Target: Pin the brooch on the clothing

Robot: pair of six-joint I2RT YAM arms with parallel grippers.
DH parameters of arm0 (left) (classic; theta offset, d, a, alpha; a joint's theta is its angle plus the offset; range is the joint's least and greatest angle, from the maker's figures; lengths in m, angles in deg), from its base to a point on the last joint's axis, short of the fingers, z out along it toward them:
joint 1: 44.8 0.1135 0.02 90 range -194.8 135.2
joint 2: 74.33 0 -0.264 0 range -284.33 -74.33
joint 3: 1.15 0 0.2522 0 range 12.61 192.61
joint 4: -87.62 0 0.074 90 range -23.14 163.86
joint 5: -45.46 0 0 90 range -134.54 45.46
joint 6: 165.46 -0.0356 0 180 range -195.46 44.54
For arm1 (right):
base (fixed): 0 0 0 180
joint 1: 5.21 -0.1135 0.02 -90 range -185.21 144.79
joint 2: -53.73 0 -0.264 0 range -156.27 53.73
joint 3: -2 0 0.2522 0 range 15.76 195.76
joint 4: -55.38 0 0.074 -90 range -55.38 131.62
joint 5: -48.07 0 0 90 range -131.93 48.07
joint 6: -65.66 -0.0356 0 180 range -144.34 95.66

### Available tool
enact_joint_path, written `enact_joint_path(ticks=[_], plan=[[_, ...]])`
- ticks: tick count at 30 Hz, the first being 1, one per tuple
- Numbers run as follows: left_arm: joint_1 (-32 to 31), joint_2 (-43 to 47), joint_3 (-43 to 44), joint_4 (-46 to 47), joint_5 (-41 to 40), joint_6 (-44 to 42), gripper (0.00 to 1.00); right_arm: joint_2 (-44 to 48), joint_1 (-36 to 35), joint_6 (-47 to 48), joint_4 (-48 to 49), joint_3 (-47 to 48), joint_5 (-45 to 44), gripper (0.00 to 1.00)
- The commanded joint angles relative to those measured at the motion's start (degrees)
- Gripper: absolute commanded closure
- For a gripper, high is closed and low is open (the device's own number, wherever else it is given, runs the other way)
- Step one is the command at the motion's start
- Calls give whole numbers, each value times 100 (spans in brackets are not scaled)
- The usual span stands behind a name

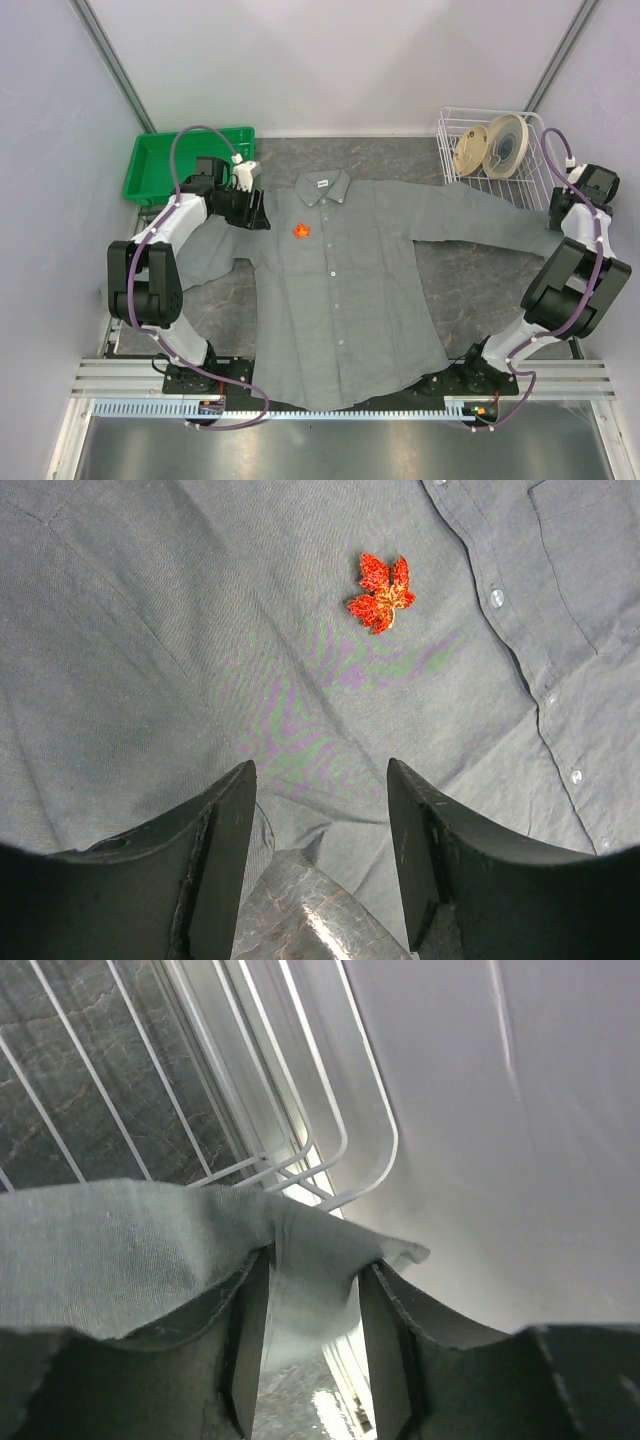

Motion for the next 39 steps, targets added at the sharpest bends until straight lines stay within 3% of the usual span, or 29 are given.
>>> enact_joint_path(ticks=[1, 2, 11, 16, 18, 19, 23, 31, 39], plan=[[19, 7, 174, 92, 13, -40, 38, -104, 21, 19, 91, 367, -184, 45], [19, 16, 165, 92, 48, -31, 38, -96, 21, 10, 47, 376, -175, 38], [106, 270, 130, 101, 338, 109, 35, 115, -145, -183, -462, 1018, 606, 17], [185, 534, 182, 154, 505, 215, 32, 423, -681, -253, -560, 1220, 1081, 2], [221, 701, 226, 198, 540, 259, 30, 589, -1032, -262, -524, 1273, 1196, 2], [238, 763, 244, 224, 567, 250, 8, 642, -1155, -253, -498, 1290, 1222, 2], [256, 1000, 411, 137, 470, 145, 7, 792, -1927, -244, -463, 1440, 1284, 2], [265, 1273, 420, -250, -55, 363, 1, 977, -2790, -403, -752, 1449, 1767, 2], [274, 1431, 60, -339, -373, 917, 1, 1451, -3845, -552, -814, 317, 2172, 2]])
